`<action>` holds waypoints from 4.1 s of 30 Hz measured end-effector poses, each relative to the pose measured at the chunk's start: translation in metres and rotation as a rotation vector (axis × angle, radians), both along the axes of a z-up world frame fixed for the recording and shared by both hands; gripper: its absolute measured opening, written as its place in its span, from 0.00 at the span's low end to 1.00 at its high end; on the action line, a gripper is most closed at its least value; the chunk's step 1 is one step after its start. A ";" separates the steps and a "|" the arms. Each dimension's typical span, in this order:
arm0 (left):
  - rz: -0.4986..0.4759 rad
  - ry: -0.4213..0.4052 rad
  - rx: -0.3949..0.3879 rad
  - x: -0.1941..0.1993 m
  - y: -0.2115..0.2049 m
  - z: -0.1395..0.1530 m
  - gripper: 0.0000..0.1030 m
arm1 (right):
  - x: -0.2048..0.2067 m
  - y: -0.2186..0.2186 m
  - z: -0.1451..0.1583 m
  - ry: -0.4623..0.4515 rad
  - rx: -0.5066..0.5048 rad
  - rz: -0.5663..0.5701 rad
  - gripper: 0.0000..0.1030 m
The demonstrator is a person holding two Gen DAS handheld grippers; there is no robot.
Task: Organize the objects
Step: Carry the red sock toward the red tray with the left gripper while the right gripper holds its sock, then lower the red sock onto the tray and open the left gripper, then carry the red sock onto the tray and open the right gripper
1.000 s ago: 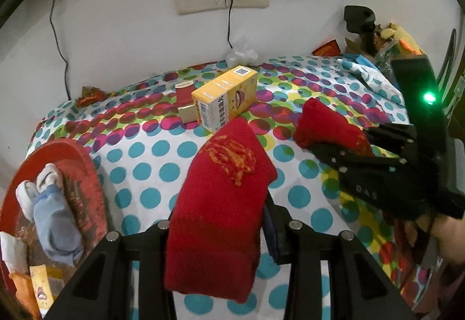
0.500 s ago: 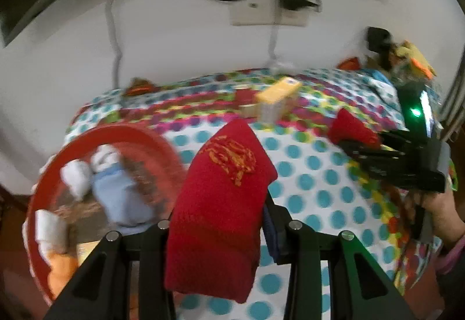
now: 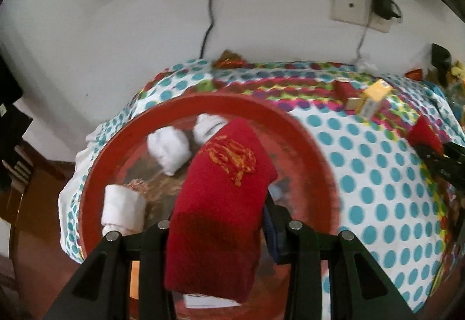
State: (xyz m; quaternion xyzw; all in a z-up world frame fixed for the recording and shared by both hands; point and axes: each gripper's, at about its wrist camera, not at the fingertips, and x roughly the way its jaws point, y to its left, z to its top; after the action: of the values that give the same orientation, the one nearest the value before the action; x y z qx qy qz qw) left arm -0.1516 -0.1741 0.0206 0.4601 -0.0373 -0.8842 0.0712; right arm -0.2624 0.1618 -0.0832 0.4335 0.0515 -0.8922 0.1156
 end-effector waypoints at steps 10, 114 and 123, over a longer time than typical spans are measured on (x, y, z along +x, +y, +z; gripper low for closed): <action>0.106 -0.047 0.052 -0.013 -0.050 -0.019 0.38 | 0.000 0.000 0.000 0.000 0.000 -0.001 0.33; 0.116 0.149 0.165 0.169 -0.054 0.006 0.56 | 0.034 -0.306 0.060 -0.037 -0.069 0.356 0.31; 0.132 0.138 0.180 0.168 -0.061 0.003 0.56 | 0.021 -0.325 0.046 -0.060 -0.051 0.339 0.33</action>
State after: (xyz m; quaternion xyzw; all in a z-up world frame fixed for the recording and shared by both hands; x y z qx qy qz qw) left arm 0.0162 -0.2350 0.0232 0.4040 0.0775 -0.9070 0.0899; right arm -0.2411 -0.1630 -0.0376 0.4417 0.0976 -0.8477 0.2770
